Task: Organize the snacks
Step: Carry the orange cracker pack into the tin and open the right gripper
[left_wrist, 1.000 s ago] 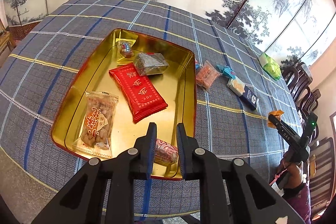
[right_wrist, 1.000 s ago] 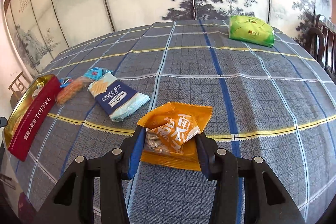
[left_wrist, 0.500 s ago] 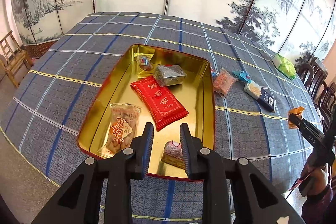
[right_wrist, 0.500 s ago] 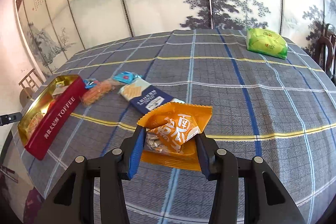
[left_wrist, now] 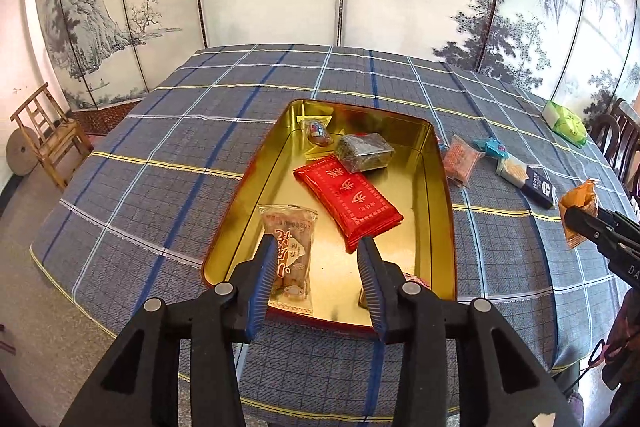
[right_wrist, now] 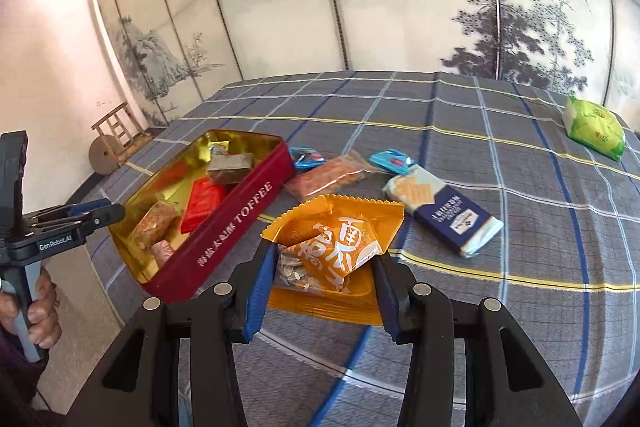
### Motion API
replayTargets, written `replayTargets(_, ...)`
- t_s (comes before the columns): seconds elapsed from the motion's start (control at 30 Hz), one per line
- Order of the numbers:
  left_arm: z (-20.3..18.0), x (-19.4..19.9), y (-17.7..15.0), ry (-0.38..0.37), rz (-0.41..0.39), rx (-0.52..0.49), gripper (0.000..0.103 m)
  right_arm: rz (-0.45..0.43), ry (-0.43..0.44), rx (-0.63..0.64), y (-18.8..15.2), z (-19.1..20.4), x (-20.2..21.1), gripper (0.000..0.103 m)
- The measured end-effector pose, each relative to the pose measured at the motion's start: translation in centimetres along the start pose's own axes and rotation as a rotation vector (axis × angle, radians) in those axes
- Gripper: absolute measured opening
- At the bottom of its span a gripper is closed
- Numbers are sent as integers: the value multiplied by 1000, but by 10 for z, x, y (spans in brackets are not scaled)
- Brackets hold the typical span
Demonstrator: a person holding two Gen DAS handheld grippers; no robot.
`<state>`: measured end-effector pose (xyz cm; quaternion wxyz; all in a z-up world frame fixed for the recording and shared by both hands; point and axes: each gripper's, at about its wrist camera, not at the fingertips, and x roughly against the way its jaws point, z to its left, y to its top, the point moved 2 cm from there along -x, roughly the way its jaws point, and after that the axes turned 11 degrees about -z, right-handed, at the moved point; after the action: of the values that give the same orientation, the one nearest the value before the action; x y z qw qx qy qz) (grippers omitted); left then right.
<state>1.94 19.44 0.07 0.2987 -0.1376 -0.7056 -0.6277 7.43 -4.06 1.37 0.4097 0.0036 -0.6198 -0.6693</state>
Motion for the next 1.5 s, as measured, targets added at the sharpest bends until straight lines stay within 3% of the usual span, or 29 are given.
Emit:
replayTargets(0.13,7,0,-4,52,-14,-15,46,9,41,20,3,23,-5,47)
replayTargets(0.67,40,-1,-14,153,-25,-18,56,73,147,92,10,90,-40,47)
replayTargets(1.5,77,-5,-26,192,-17,24,64,188,242,129,6,151,-106,47)
